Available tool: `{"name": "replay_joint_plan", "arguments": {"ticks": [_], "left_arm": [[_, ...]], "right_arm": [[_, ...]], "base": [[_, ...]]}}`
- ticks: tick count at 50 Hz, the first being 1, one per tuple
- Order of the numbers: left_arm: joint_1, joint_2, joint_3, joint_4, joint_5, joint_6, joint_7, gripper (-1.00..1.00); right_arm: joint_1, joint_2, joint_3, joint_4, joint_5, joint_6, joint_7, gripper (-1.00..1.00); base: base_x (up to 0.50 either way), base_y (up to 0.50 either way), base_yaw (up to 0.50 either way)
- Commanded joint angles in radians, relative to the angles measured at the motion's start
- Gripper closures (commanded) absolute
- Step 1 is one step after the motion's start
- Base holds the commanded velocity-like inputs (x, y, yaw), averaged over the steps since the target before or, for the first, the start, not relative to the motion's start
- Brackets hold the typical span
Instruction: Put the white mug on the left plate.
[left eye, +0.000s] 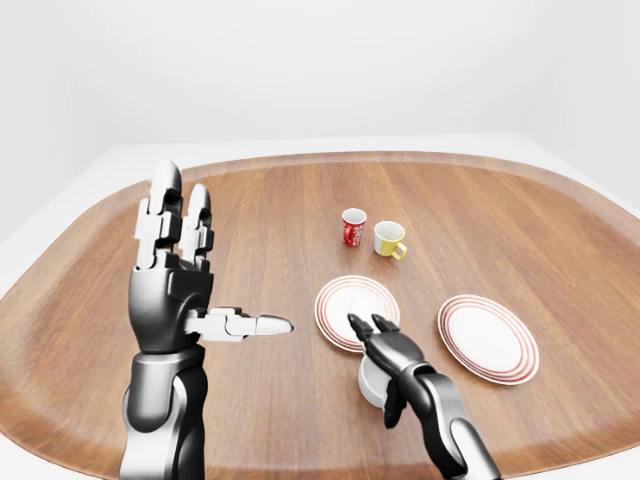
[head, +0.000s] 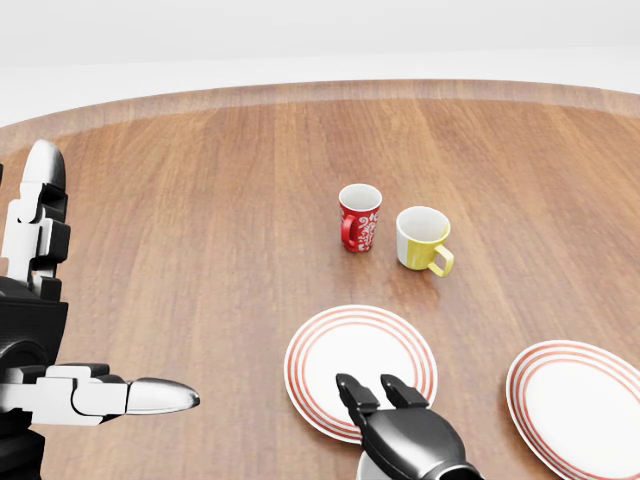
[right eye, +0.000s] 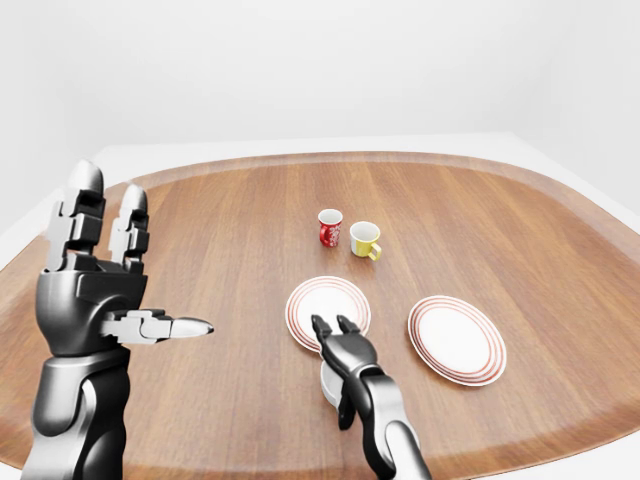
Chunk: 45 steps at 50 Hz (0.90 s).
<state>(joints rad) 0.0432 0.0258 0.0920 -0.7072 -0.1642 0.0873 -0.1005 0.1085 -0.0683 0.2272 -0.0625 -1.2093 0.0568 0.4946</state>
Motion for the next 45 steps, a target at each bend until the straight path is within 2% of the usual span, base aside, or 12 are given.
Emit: {"name": "replay_joint_plan", "arguments": {"ticks": [1,4,5,6,7,9,10,24,27,30,39,45], "left_arm": [[0.000,0.000,-0.001,0.002,0.000,0.000,0.001,-1.00],[0.000,0.000,-0.001,0.000,0.000,0.000,0.001,-1.00],[0.000,0.000,-0.001,0.000,0.000,0.000,0.001,-1.00],[0.001,-0.001,-0.001,0.001,0.000,0.000,0.001,-1.00],[0.001,0.000,-0.001,-0.002,0.000,0.000,0.001,-1.00],[0.000,0.000,-0.001,-0.005,-0.001,0.000,0.001,-1.00],[-0.001,0.000,0.002,-0.002,-0.002,0.000,0.001,-1.00],[0.005,0.000,0.002,-0.001,-0.001,0.000,-0.003,-1.00],[0.007,-0.001,0.001,0.001,0.000,0.000,-0.003,-1.00],[0.004,-0.001,0.001,0.001,0.000,0.000,-0.002,-1.00],[-0.004,0.002,0.006,0.000,-0.003,0.000,-0.001,-1.00],[-0.012,0.004,0.010,-0.002,-0.004,0.000,-0.001,-1.00]], "right_arm": [[0.005,-0.001,0.001,0.004,-0.003,-0.014,0.001,-1.00],[0.006,-0.002,0.001,0.006,0.000,-0.017,0.001,-0.84],[0.007,-0.002,0.001,0.006,0.000,-0.018,0.002,-0.71],[0.007,-0.002,0.000,0.008,0.005,-0.020,0.002,-0.33],[0.006,-0.002,-0.001,0.011,0.007,-0.022,-0.001,-0.09],[0.006,-0.002,-0.004,0.009,0.010,-0.018,0.002,0.12],[0.004,0.001,-0.007,-0.002,0.017,-0.016,0.010,0.97],[0.019,-0.005,-0.012,-0.058,0.056,-0.023,0.047,1.00],[0.028,0.009,-0.008,-0.105,0.114,-0.028,0.083,1.00],[0.053,0.041,0.018,-0.258,0.245,0.031,0.204,1.00],[0.017,0.027,0.046,-0.450,0.399,0.031,0.204,1.00],[-0.062,0.020,0.032,-0.530,0.404,0.031,0.204,1.00]], "base": [[0.00,0.00,0.00],[0.00,0.00,0.00],[0.00,0.00,0.00],[0.00,0.00,0.00],[0.00,0.00,0.00],[0.00,0.00,0.00],[0.00,0.00,0.00],[0.00,0.00,0.00],[0.00,0.00,0.00],[0.00,0.00,0.00],[0.00,0.00,0.00],[0.00,0.00,0.00]]}}
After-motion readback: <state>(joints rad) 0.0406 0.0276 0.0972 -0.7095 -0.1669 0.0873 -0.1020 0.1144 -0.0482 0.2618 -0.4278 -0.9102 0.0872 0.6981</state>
